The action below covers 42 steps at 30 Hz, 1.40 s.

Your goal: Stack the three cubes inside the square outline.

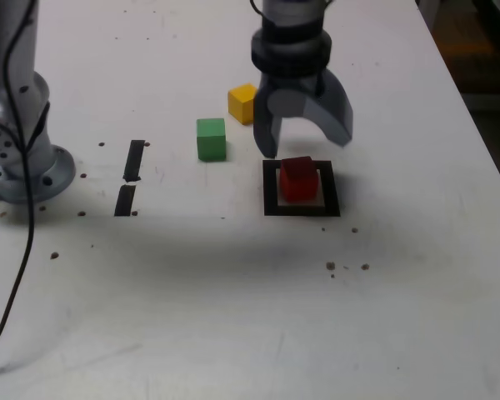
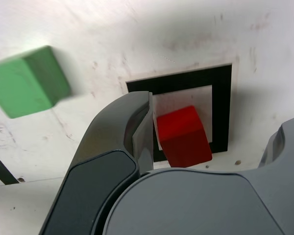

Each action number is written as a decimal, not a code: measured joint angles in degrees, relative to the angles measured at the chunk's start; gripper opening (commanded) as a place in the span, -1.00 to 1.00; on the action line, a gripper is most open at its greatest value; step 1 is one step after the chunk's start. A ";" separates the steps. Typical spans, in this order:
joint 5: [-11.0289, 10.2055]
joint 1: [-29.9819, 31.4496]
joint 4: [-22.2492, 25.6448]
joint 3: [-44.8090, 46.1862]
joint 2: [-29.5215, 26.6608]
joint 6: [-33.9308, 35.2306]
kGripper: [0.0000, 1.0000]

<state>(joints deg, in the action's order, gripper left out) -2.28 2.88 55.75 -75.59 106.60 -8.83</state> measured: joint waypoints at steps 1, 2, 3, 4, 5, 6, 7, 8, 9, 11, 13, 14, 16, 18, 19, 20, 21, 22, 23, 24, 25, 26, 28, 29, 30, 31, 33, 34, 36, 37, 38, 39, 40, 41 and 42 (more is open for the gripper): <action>-0.83 0.00 0.16 0.50 -0.95 0.83 0.78; -1.63 0.00 0.41 1.11 -2.26 1.49 0.78; -2.38 0.00 0.64 1.74 -3.39 2.13 0.79; -3.23 0.00 0.91 2.44 -4.68 3.01 0.79; -3.98 -0.05 1.13 3.19 -5.79 3.72 0.80; -4.49 -0.18 1.22 3.92 -6.88 4.07 0.81; -4.43 -0.26 1.34 3.93 -6.95 4.00 0.83; -5.18 -0.76 1.20 5.01 -7.53 4.65 0.85; -6.06 -1.25 0.71 6.58 -8.26 5.52 0.87; -6.88 -3.70 0.44 9.04 -10.30 5.97 0.92; -7.06 -6.01 -0.41 9.54 -11.23 5.91 0.96; -7.16 -6.86 -1.03 9.58 -11.22 5.91 0.97; -7.14 -8.78 -1.88 9.83 -11.17 5.86 0.99; -6.83 -10.79 -2.89 9.85 -11.15 5.65 1.00; -6.48 -11.90 -3.49 9.79 -11.09 5.47 1.00; -6.07 -12.84 -3.90 9.66 -10.95 5.27 1.00; -5.59 -13.73 -4.27 9.45 -10.65 4.97 1.00; -5.21 -14.45 -4.56 9.24 -10.31 4.63 1.00; -4.86 -15.10 -4.82 9.02 -9.92 4.24 1.00; -4.45 -15.77 -5.07 8.80 -9.54 3.87 1.00; -4.12 -16.42 -5.26 8.64 -9.24 3.66 0.99; -4.04 -16.80 -5.31 8.62 -9.09 3.62 0.99; -2.89 -18.19 -5.52 8.37 -8.49 2.95 0.99; -2.68 -18.85 -5.59 8.31 -8.12 2.83 0.99; -2.41 -19.49 -5.61 8.27 -7.82 2.67 0.99; -2.17 -20.02 -5.60 8.27 -7.55 2.50 0.99; -1.87 -20.89 -5.60 8.27 -7.33 2.13 0.99; -1.76 -21.14 -5.60 8.27 -7.33 1.98 0.99; -1.60 -21.66 -5.60 8.27 -7.33 1.67 0.99; -1.47 -21.92 -5.60 8.31 -7.32 1.51 0.99; -1.32 -22.14 -5.60 8.38 -7.32 1.43 0.98; -1.11 -22.35 -5.60 8.53 -7.32 1.32 0.98; -0.78 -22.59 -5.60 8.76 -7.21 1.10 0.98; -0.41 -22.82 -5.60 8.98 -6.98 0.87 0.98; -0.14 -23.03 -5.61 9.12 -6.63 0.70 0.98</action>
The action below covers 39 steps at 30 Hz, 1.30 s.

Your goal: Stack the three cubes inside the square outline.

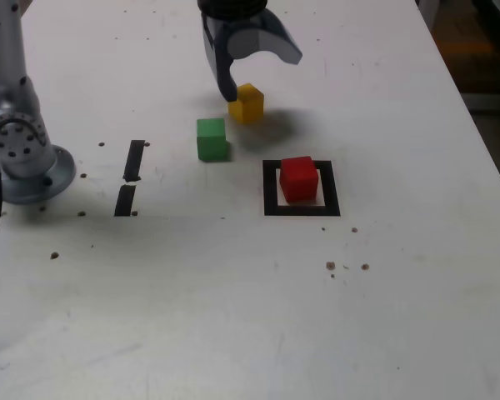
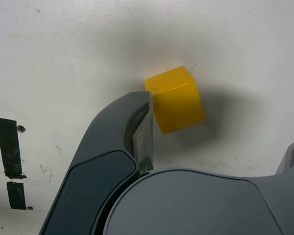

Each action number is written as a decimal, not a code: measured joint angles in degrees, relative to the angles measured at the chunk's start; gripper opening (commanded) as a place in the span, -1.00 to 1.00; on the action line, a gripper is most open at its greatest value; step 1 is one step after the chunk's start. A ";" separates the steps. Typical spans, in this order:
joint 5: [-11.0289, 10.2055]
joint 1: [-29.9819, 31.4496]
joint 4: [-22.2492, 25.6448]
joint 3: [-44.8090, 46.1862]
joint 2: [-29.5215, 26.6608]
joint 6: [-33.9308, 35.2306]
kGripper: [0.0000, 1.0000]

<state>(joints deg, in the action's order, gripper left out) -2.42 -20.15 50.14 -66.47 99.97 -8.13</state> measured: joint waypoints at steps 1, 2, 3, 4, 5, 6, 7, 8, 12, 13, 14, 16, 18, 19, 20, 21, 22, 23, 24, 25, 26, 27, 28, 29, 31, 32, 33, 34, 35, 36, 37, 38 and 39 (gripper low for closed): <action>0.22 -0.21 -0.02 0.06 0.39 -0.20 0.97; 0.47 -0.44 -0.09 0.10 0.79 -0.43 0.97; 0.70 -0.67 -0.17 0.17 1.16 -0.67 0.97; 0.95 -0.89 -0.31 0.28 1.53 -0.88 0.96; 1.15 -1.03 -0.46 0.36 1.84 -1.05 0.96; 1.35 -1.15 -0.65 0.42 2.14 -1.25 0.96; 1.63 -1.30 -0.88 0.45 2.45 -1.51 0.96; 1.94 -1.47 -1.07 0.45 2.73 -1.77 0.95; 3.94 -2.81 -1.79 0.48 3.94 -3.44 0.92; 4.07 -3.08 -1.83 0.49 4.26 -3.61 0.90; 4.77 -3.70 -1.83 0.49 4.51 -4.42 0.88; 6.29 -5.02 -1.87 0.48 4.93 -6.27 0.83; 7.07 -6.12 -1.91 0.42 5.46 -7.62 0.78; 7.40 -6.54 -1.91 0.37 5.68 -8.28 0.75; 7.66 -6.89 -1.91 0.32 5.88 -8.70 0.73; 7.86 -7.17 -1.91 0.30 6.06 -9.01 0.70; 7.93 -7.34 -1.91 0.30 6.15 -9.21 0.66; 7.99 -7.49 -1.91 0.30 6.21 -9.37 0.62; 8.03 -7.61 -1.89 0.30 6.26 -9.43 0.56; 8.05 -7.68 -1.87 0.30 6.30 -9.45 0.51; 8.07 -7.74 -1.87 0.30 6.38 -9.45 0.44; 8.12 -7.79 -1.87 0.30 6.49 -9.45 0.37; 8.21 -7.81 -1.87 0.30 6.59 -9.45 0.29; 8.30 -7.81 -1.99 0.33 6.64 -9.45 0.21; 8.40 -7.81 -2.46 0.46 6.65 -9.45 0.00; 8.45 -7.81 -2.75 0.52 6.65 -9.45 -0.06; 8.47 -7.81 -3.05 0.63 6.64 -9.46 -0.20; 8.47 -7.81 -3.22 0.68 6.64 -9.48 -0.31; 8.47 -7.82 -3.38 0.73 6.64 -9.58 -0.41; 8.47 -7.82 -3.54 0.76 6.64 -9.77 -0.50; 8.47 -7.82 -3.71 0.76 6.62 -10.05 -0.57; 8.47 -7.82 -3.79 0.76 6.58 -10.25 -0.63; 8.47 -7.82 -3.87 0.76 6.51 -10.43 -0.67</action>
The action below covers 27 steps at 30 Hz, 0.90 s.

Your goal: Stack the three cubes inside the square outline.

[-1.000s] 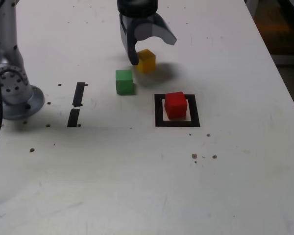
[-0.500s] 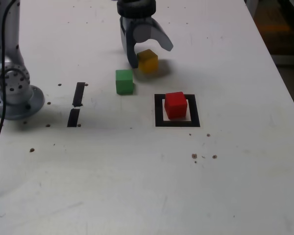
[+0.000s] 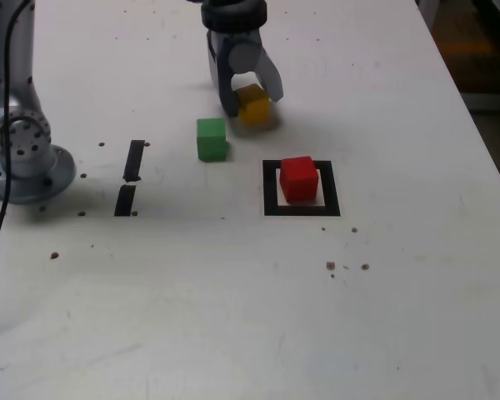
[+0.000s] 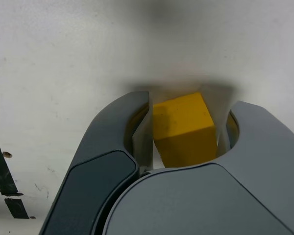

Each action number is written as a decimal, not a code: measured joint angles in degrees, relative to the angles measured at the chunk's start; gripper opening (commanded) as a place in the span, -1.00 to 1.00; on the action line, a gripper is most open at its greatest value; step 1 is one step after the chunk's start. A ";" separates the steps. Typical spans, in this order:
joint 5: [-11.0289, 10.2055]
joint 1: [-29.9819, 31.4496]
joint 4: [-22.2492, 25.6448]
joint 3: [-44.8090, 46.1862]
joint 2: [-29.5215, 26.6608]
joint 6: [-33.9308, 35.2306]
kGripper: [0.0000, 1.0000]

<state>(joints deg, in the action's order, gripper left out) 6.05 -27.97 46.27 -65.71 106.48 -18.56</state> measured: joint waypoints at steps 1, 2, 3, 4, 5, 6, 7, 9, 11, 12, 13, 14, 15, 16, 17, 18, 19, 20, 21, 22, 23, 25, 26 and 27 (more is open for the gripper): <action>0.00 0.00 -0.07 0.00 -0.08 -0.16 -0.70; 0.00 0.00 -0.13 0.00 -0.20 -0.30 -0.73; 0.00 0.00 -0.18 0.02 -0.31 -0.37 -0.76; 0.00 0.00 -0.19 0.10 -0.39 -0.41 -0.79; 0.00 0.00 -0.20 0.25 -0.52 -0.42 -0.82; 0.00 0.00 -0.26 0.41 -0.68 -0.45 -0.84; 0.00 0.03 -0.32 0.61 -0.94 -0.46 -0.86; -0.01 0.25 -0.33 0.93 -1.69 -0.46 -0.88; -0.01 0.58 -0.33 0.96 -2.46 -0.46 -0.90; -0.01 0.93 -0.33 1.02 -2.97 -0.46 -0.90; -0.01 1.63 -0.17 1.02 -3.92 -0.46 -0.91; 0.06 2.24 0.13 1.02 -4.81 -0.46 -0.91; 0.20 2.94 0.48 0.99 -5.65 -0.46 -0.91; 0.39 3.69 0.93 0.90 -6.47 -0.46 -0.91; 0.65 4.54 1.51 0.75 -7.27 -0.46 -0.91; 0.88 5.41 2.11 0.61 -7.90 -0.46 -0.91; 1.16 6.29 2.78 0.40 -8.47 -0.46 -0.91; 1.55 7.33 3.65 0.12 -9.12 -0.46 -0.91; 1.81 8.14 4.38 -0.06 -9.59 -0.46 -0.91; 2.05 8.96 5.19 -0.26 -10.05 -0.46 -0.91; 2.29 9.72 6.13 -0.56 -10.41 -0.46 -0.91; 2.56 11.62 7.76 -1.19 -11.20 -0.36 -0.91; 2.62 12.42 8.39 -1.56 -11.56 -0.18 -0.91; 2.65 13.22 8.97 -1.93 -11.85 0.08 -0.91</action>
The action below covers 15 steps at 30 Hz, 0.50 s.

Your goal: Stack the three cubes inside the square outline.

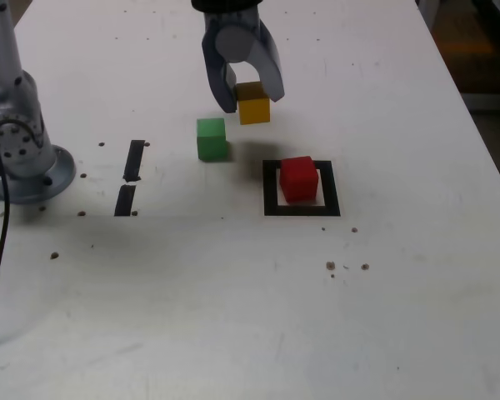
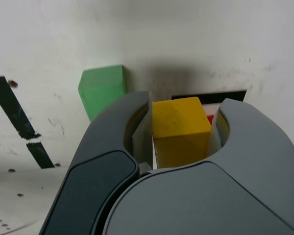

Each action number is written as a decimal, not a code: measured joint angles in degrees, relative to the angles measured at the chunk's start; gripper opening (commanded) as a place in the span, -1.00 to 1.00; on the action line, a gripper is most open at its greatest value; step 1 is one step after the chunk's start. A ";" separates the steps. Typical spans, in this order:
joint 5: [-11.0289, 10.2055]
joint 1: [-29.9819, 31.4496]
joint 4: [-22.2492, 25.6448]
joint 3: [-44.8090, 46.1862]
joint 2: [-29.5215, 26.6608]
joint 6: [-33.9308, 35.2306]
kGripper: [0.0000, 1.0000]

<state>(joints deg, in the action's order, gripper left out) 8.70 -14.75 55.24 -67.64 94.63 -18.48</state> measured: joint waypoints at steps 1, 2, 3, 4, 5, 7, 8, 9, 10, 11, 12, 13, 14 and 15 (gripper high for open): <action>0.02 0.83 0.59 -0.34 -0.26 0.36 -0.91; 0.06 1.41 1.00 -0.56 -0.46 0.74 -0.91; 0.10 2.07 1.46 -0.77 -0.63 1.23 -0.91; 0.11 2.68 1.89 -0.93 -0.75 1.65 -0.91; 0.11 3.30 2.30 -1.05 -0.81 2.05 -0.91; 0.12 4.94 2.93 -1.27 -0.80 3.04 -0.91; 0.12 5.46 2.97 -1.34 -0.79 3.43 -0.91; 0.15 5.71 2.97 -1.43 -0.77 3.58 -0.91; 0.15 6.16 2.97 -1.64 -0.66 4.00 -0.91; 0.14 6.79 3.01 -2.06 -0.34 4.71 -0.91; 0.09 7.59 3.03 -2.58 0.11 5.29 -0.91; -0.03 8.59 3.03 -3.11 0.66 5.81 -0.91; -0.23 9.55 3.03 -3.56 1.24 6.43 -0.91; -0.49 10.35 3.06 -3.93 1.83 7.12 -0.91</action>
<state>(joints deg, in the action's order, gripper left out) 8.21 -4.40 58.31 -71.58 96.46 -11.36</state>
